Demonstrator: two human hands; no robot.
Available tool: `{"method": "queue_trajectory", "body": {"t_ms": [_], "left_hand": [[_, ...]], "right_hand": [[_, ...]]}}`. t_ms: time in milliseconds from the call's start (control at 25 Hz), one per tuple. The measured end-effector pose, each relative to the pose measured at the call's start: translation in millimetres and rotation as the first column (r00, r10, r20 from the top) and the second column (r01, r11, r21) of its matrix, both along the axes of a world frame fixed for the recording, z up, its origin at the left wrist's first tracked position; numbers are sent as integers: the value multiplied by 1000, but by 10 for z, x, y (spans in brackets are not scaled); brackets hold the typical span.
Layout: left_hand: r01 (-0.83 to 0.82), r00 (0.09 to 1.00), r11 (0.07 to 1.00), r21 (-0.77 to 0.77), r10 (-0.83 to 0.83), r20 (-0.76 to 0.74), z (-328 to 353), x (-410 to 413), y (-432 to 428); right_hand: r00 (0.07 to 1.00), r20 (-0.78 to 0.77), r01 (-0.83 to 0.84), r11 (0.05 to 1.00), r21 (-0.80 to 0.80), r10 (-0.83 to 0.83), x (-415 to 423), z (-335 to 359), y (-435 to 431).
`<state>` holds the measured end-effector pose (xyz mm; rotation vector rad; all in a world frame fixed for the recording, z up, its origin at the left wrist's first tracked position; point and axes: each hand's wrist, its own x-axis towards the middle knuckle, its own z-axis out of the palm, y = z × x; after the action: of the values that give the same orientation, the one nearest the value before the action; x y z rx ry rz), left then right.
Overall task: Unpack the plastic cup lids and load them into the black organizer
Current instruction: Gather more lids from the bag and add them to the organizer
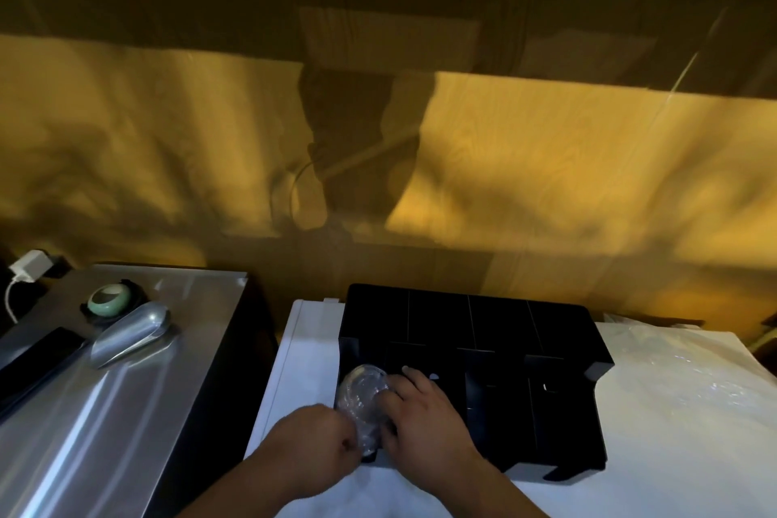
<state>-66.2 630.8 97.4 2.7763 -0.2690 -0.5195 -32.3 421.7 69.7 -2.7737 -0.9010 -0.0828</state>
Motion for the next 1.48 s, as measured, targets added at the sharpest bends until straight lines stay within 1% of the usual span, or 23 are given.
{"method": "queue_trajectory", "body": {"t_ms": [120,200,360,520,600,720,840,880,960,1080,1160,1280,1360,1400,1440,1480], "left_hand": [[90,973,990,107,-65,-219,-113,-40,-47],[126,949,984,125,-83,-305,-157,-33,-88],[146,914,982,117,-89,-395,-169,-14,-196],[100,898,993,66,-62,-436,-201,-31,-237],[77,919,996,35,-57,-391,-201,-49,-229],[41,942,999,-8,-41,-332,-200,-114,-193],[29,991,999,36,-24,-135,-174,-129,-126],[29,995,999,44,-25,-94,-167,-131,-105],[38,994,999,31,-34,-100,-140,-138,-90],[49,984,998,40,-41,-176,-113,-151,-112],[31,974,999,11,-28,-225,-96,-156,-147],[-1,975,1000,0,1,-223,-83,-167,-163],[8,990,1000,7,-7,-143,-75,-178,-142],[17,998,1000,18,-16,-61,-58,-173,-133],[29,998,999,46,-31,50,-23,-160,-122],[46,979,995,88,-62,196,3,-139,-103]], "right_hand": [[1000,-4,-15,1000,-8,15,1,15,3],[1000,-4,-22,1000,6,22,4,24,1],[998,-51,-21,999,26,22,-24,34,-15],[995,-95,-5,1000,22,7,-63,37,-24],[996,-94,-1,1000,20,3,-83,26,-40],[991,-134,-5,1000,12,6,-118,-1,-71],[989,-148,0,1000,21,3,-158,-35,-83],[989,-149,6,1000,27,-2,-167,-42,-85],[989,-149,12,999,37,-6,-175,-41,-88],[990,-142,15,998,53,-8,-174,-2,-87],[991,-132,9,998,63,-1,-168,20,-95],[988,-154,-5,999,37,11,-147,34,-106],[983,-185,-17,1000,9,19,-149,16,-100],[980,-197,-21,1000,4,21,-157,6,-92],[979,-204,-20,1000,5,20,-167,-5,-82],[979,-201,-17,1000,8,18,-178,-14,-71]]}}
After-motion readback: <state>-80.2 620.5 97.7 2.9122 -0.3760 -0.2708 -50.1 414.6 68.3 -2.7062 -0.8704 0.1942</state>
